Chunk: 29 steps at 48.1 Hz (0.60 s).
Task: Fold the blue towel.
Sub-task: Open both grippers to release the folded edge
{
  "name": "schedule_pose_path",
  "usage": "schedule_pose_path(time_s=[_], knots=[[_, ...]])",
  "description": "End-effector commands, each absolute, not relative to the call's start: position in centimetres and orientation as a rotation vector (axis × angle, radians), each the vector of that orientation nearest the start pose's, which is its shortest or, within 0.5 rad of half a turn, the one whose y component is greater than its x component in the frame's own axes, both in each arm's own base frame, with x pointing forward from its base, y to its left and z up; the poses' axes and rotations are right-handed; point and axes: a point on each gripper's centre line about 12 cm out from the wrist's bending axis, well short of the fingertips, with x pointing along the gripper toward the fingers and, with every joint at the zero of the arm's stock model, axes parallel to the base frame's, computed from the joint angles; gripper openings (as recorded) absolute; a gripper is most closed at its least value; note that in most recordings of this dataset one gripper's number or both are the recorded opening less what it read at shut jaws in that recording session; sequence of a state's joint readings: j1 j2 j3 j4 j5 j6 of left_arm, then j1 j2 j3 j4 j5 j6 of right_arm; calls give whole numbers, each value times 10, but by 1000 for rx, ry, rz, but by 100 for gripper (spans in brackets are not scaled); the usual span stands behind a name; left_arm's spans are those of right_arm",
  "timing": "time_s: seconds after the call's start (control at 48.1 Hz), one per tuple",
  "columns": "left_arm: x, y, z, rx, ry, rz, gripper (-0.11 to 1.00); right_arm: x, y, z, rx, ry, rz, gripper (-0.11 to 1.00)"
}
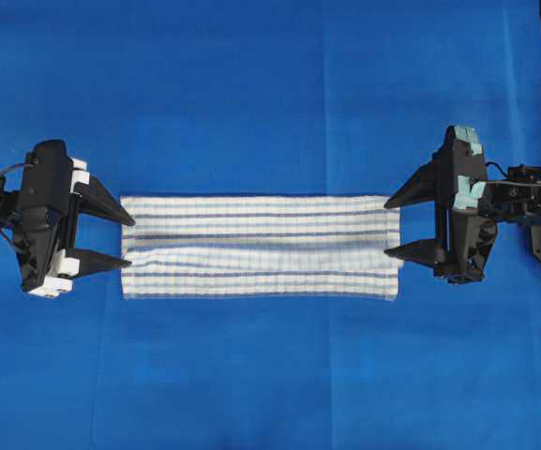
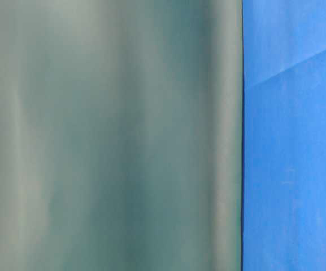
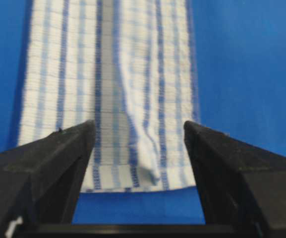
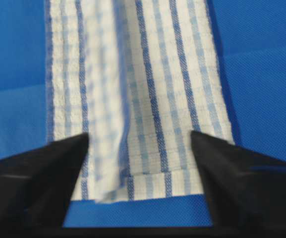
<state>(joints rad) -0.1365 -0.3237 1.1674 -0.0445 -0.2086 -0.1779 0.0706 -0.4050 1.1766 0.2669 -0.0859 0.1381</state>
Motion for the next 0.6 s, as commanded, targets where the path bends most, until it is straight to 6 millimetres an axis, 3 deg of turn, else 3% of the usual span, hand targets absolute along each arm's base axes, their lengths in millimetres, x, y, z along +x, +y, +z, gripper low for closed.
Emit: schedule_pose_path(time_s=[0.0,0.104,0.582], knots=[[256,-30,145,-169,616,-43,62,247,16,153,352,643,-79,93],[254,-26,147,-171,614,-31,62,246,16,158,346,625,-72,88],[259,-6,150,-170,608,37,61,244,1,158,355,619,-125,88]])
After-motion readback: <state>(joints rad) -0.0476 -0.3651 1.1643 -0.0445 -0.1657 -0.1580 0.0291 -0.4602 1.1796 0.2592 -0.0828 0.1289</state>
